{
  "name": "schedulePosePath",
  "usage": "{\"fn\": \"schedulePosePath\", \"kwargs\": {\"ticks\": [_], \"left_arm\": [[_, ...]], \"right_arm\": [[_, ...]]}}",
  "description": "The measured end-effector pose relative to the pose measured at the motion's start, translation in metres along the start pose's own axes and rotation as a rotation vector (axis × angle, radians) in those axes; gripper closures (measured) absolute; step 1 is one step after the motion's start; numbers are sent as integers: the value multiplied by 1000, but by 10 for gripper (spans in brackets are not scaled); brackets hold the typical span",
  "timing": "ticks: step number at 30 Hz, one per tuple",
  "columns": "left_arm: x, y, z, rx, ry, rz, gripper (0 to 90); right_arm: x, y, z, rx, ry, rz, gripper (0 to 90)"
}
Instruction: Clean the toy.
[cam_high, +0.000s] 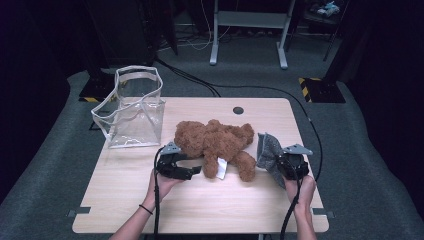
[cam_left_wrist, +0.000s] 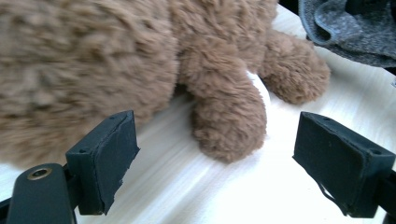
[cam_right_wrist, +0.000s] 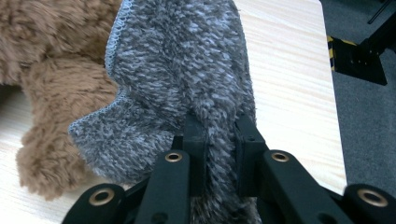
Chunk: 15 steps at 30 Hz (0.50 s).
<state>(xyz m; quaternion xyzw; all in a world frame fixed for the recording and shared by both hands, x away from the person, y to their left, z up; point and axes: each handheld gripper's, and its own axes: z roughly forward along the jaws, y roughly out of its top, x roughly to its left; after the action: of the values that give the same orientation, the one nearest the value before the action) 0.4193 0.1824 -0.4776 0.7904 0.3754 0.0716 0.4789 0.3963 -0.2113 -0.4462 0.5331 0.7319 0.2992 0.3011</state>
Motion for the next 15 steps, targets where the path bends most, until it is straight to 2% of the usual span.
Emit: {"fn": "schedulePosePath", "kwargs": {"ticks": [3, 8, 15], "left_arm": [[-4, 0, 6, 20, -5, 10, 146], [-12, 1, 20, 38, -15, 15, 152], [-19, 1, 42, 80, 21, 22, 160]], "right_arm": [[-3, -3, 0, 3, 0, 19, 788], [-6, -3, -1, 7, -2, 22, 787], [-6, -3, 0, 10, 1, 22, 787]]}}
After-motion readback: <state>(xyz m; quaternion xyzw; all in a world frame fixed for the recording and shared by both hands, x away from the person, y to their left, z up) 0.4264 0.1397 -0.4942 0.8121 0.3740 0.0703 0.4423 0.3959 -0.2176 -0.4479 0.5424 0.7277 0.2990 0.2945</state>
